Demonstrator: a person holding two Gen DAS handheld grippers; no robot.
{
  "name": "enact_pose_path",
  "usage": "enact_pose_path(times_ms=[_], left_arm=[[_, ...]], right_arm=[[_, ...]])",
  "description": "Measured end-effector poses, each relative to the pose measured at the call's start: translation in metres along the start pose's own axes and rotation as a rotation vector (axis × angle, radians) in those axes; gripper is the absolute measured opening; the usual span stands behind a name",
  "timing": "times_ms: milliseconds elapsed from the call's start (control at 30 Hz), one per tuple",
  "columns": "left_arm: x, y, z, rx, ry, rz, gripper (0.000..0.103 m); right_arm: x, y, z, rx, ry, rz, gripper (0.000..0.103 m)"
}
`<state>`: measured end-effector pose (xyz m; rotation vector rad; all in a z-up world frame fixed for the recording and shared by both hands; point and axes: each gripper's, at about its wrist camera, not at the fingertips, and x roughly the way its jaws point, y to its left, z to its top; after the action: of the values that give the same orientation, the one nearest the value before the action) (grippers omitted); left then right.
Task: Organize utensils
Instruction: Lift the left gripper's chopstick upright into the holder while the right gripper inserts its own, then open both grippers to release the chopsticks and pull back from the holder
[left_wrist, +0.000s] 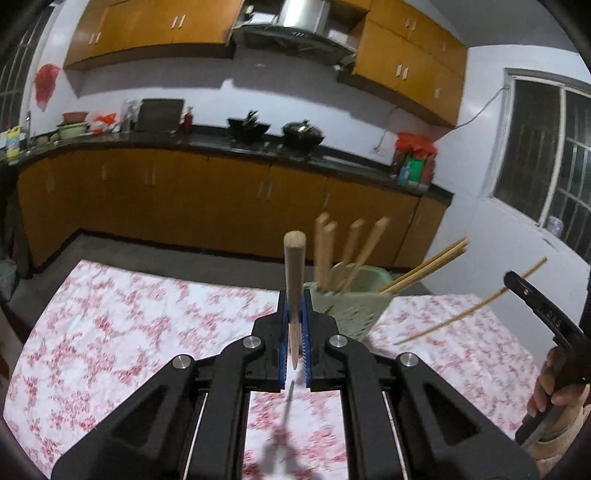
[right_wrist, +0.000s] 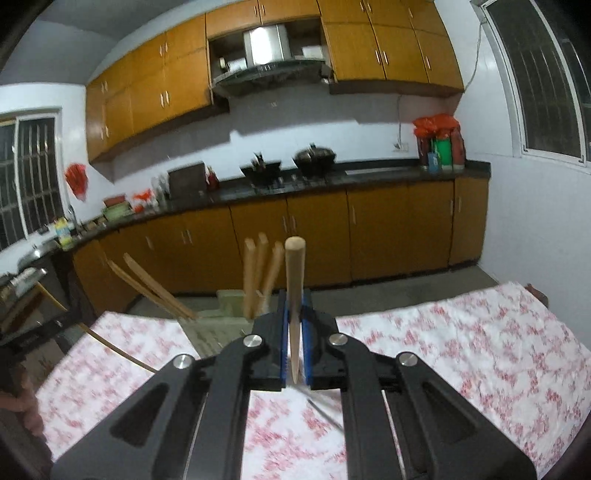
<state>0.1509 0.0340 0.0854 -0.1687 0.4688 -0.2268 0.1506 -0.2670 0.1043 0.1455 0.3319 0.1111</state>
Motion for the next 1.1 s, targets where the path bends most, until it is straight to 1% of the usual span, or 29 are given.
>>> enact_pose_path(times_ms=[233,333,400,533,633,700,800,1000,1100], left_arm=[[-0.014,-0.026,0.022,0.035,-0.078,-0.066,0.007],[-0.016,-0.032,0.030,0.013,-0.108,-0.096,0.007],[-0.018,-0.037,0.039,-0.004,-0.146,-0.110,0.007],[-0.021,-0.048,0.053,-0.004,-0.229,-0.110,0.007],[-0.017,-0.058,0.061,0.025,-0.272,-0.080,0.007],[-0.010,-0.063,0.063,0.055,-0.276,-0.052,0.007],[0.006,-0.065,0.062,0.086,-0.248,-0.024,0.007],[0.031,-0.061,0.053,0.097,-0.180,0.001,0.007],[0.037,-0.059,0.051,0.097,-0.161,0.011,0.007]], right_arm=[[-0.023,0.007,0.032,0.018,-0.071,0.083,0.008],[-0.026,0.012,0.041,0.019,-0.095,0.105,0.008],[-0.026,0.015,0.046,0.017,-0.107,0.115,0.008],[-0.020,0.025,0.056,-0.002,-0.133,0.125,0.008],[-0.012,0.031,0.060,-0.016,-0.136,0.123,0.008],[-0.003,0.033,0.063,-0.023,-0.133,0.116,0.008],[0.017,0.034,0.064,-0.026,-0.106,0.108,0.008],[0.052,0.040,0.058,-0.050,-0.035,0.095,0.008],[0.064,0.041,0.053,-0.052,-0.011,0.090,0.008]])
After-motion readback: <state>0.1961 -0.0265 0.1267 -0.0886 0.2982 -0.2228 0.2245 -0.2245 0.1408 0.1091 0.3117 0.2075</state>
